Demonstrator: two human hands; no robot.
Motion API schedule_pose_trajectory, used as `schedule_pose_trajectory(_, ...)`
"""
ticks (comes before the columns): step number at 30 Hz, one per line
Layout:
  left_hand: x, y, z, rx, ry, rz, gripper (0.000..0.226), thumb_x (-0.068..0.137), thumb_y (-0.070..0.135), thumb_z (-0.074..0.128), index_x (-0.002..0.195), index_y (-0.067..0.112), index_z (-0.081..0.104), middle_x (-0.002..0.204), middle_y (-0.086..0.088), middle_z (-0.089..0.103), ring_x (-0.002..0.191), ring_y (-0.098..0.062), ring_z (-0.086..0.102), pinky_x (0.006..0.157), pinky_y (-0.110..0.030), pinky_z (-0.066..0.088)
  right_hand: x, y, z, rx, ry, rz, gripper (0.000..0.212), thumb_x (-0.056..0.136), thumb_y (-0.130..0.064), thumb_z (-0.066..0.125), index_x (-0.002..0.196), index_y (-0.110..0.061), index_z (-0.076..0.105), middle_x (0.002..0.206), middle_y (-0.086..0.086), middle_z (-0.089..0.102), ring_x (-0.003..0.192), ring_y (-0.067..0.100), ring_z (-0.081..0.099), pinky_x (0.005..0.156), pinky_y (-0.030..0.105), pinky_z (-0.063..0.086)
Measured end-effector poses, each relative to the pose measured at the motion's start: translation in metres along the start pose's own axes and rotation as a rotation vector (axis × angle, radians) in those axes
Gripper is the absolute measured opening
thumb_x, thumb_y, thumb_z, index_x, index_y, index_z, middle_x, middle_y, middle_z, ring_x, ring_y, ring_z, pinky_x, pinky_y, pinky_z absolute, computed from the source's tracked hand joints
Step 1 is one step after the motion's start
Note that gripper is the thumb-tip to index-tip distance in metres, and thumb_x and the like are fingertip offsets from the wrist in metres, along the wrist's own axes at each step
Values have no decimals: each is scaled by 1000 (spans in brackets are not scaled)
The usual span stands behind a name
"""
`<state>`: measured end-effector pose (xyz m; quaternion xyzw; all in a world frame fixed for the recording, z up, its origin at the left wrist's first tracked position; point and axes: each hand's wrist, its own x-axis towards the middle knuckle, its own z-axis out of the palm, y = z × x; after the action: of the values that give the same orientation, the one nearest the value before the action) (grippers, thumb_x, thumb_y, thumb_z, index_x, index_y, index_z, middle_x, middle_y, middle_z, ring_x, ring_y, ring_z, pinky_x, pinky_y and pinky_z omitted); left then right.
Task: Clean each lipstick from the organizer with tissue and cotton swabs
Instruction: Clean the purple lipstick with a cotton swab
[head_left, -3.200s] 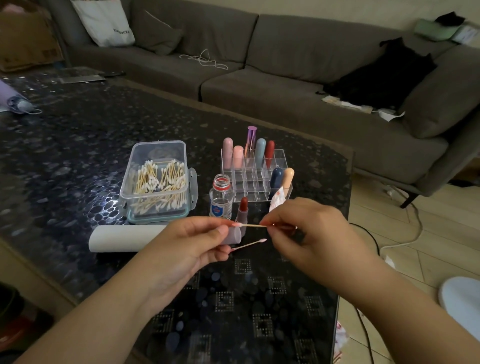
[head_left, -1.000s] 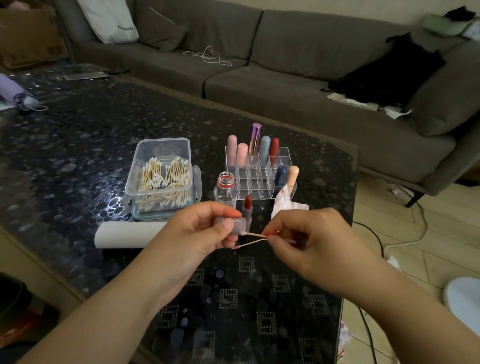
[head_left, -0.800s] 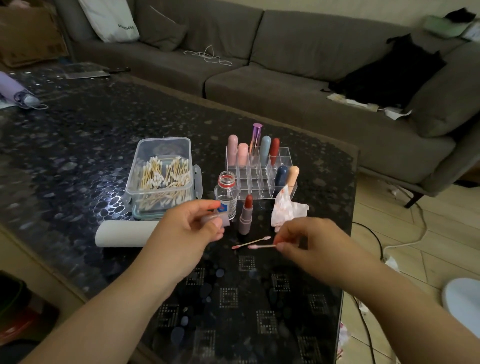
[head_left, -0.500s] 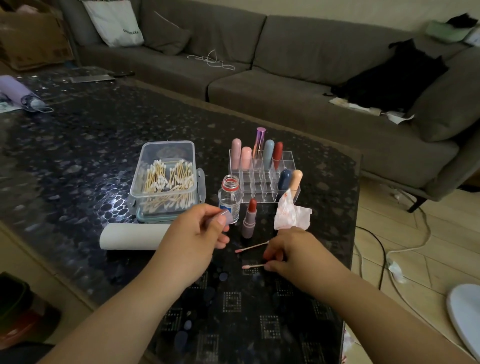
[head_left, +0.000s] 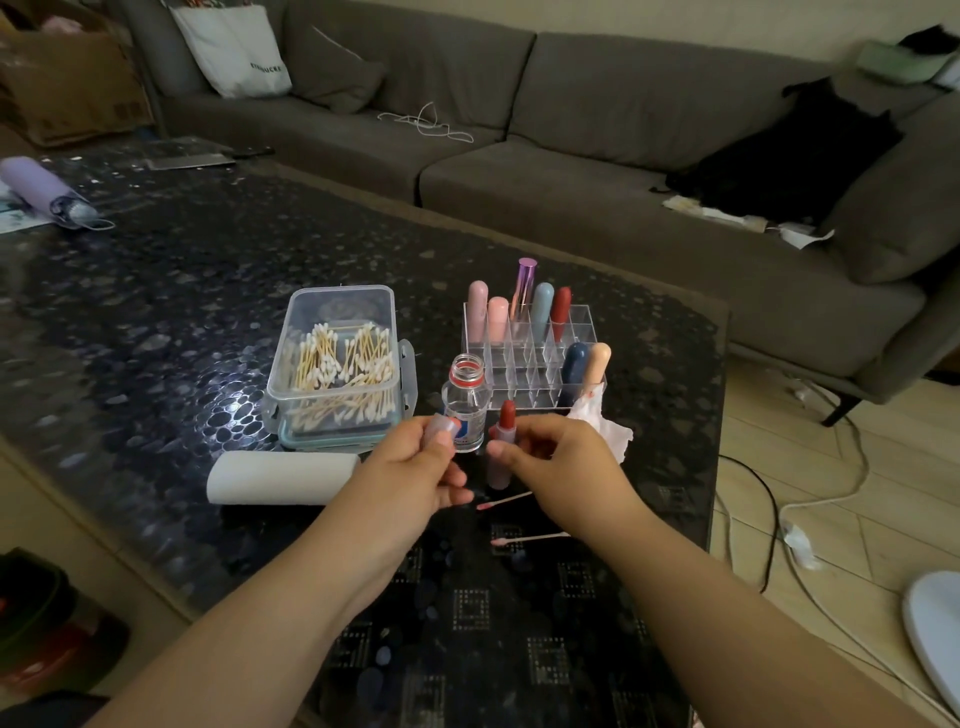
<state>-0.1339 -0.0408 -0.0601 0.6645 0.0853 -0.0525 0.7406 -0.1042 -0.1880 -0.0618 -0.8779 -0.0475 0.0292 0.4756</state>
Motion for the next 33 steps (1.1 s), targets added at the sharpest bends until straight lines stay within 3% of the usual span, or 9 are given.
schedule_pose_trajectory(2,0,0,-3,164,18,53,11,91,13,58,98,22,57,86,-1,56,77,-14,56,76,-35,51,-2,-6,-6,57,1,14,13,83,-27,71,85,-15,72,69,-1,54,58,2,44,55,9,36)
schedule_pose_trajectory(5,-5,5,-6,383,59,168,26,74,21,75,92,26,57,71,5,51,65,-10,51,62,-27,43,-9,-19,-15,181,-16,13,20,79,-29,74,82,-9,72,67,8,57,59,4,46,58,16,41)
schedule_pose_trajectory(9,-16,14,0,439,17,220,32,56,39,82,79,27,63,58,13,52,56,-2,49,54,-21,39,-22,-30,-19,354,-94,4,26,78,-24,75,87,0,69,90,31,62,74,23,55,78,47,51)
schedule_pose_trajectory(13,-18,15,2,375,-22,273,21,61,29,83,66,23,63,56,14,60,54,4,52,54,-14,41,-29,-36,-20,433,-114,-47,40,75,-28,76,90,8,65,97,41,55,82,29,55,86,60,46)
schedule_pose_trajectory(17,-19,21,-2,239,-174,249,15,66,29,80,68,20,68,67,1,69,59,-2,59,59,-20,44,-30,-35,-29,459,-149,-98,39,73,-30,72,84,7,67,90,39,59,82,37,59,88,59,45)
schedule_pose_trajectory(20,-20,24,-9,222,-412,263,20,77,32,75,66,17,67,59,3,60,54,-7,47,59,-19,38,-31,-36,-35,481,-242,-154,22,82,-24,68,81,-2,70,83,33,64,87,52,57,92,59,45)
schedule_pose_trajectory(23,-21,25,-14,118,-543,225,21,72,39,70,67,19,69,63,-6,52,58,-13,43,60,-23,38,-32,-37,-39,511,-329,-184,17,82,-26,66,80,-11,72,85,24,67,95,50,58,95,59,44)
schedule_pose_trajectory(28,-19,22,-9,201,-316,226,39,43,47,81,75,30,67,72,10,67,72,-3,61,68,-23,50,-37,-43,-37,463,-217,-201,20,75,-31,72,85,-13,75,94,38,58,90,53,53,91,60,44)
schedule_pose_trajectory(33,-20,22,-9,201,-267,269,30,50,41,81,62,22,61,60,7,56,61,-7,52,63,-29,44,-37,-45,-39,484,-233,-210,18,81,-25,71,89,-9,74,95,29,65,94,49,57,92,45,50)
